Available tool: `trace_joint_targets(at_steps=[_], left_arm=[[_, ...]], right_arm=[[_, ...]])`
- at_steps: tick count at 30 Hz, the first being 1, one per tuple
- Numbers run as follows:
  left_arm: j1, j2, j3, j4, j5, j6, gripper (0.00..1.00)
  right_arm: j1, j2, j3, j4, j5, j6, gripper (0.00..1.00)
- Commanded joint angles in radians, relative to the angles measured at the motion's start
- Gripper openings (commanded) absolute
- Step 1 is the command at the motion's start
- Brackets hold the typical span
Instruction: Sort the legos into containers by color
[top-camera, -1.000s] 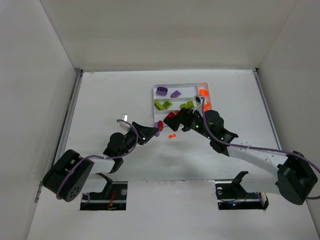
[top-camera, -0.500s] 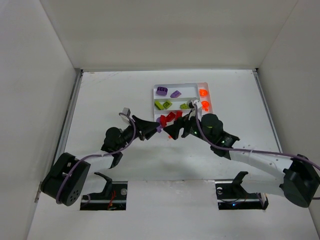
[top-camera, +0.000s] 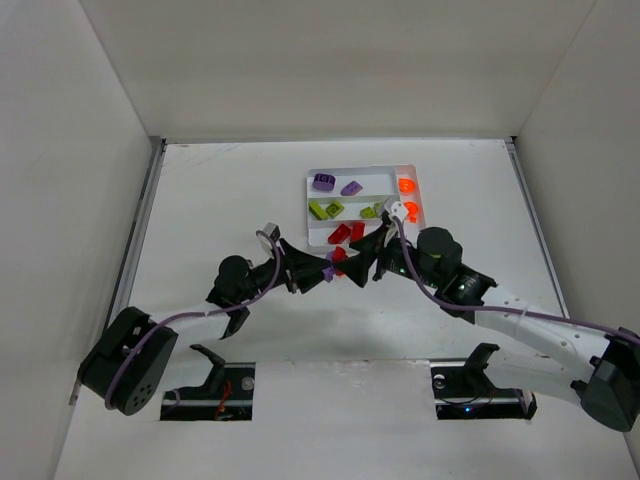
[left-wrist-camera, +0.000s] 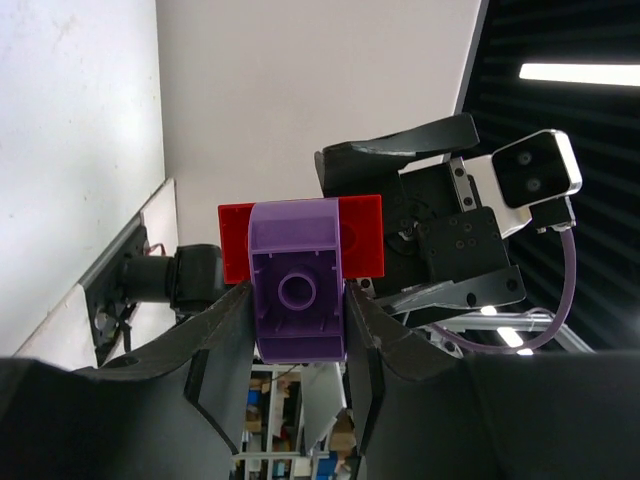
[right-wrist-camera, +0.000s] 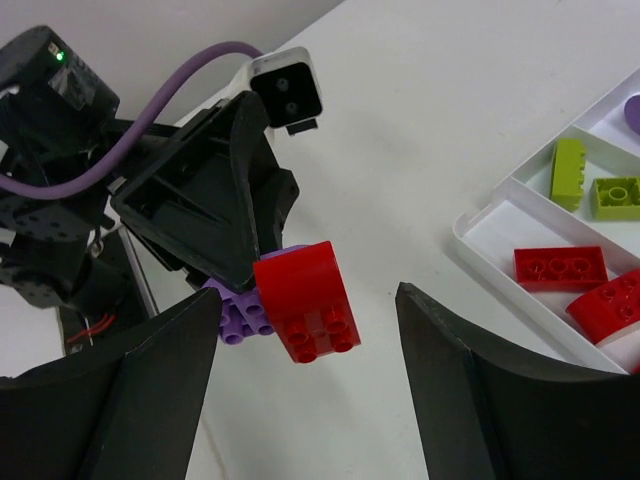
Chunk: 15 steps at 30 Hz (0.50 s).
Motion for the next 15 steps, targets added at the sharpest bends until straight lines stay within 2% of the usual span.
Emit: trace_joint_targets(at_steps=[1,5,11,15], left_arm=[[-0.014,-0.035,0.006,0.032,0.022,-0.021,0.21],[-0.028,-0.038,0.002,0.025,0.01,-0.022,0.21],[-0.045,-0.036,0.013,0.025,0.002,-0.03,0.21],[-0.048,-0.027,0.012,0.034,0.002,-0.031,0.21]], right_arm=[[-0.016,-0.01,0.029,-0.017,-0.104,-0.033,0.75],[-0.016,-0.017,0.02,-0.017,-0.107,-0.031,0.65],[-0.019,-0.002,0.021,-0.013,-0.141,-0.005,0.56],[-0.022,0.015,0.026,-0.02,-0.144,-0.002,0.4]])
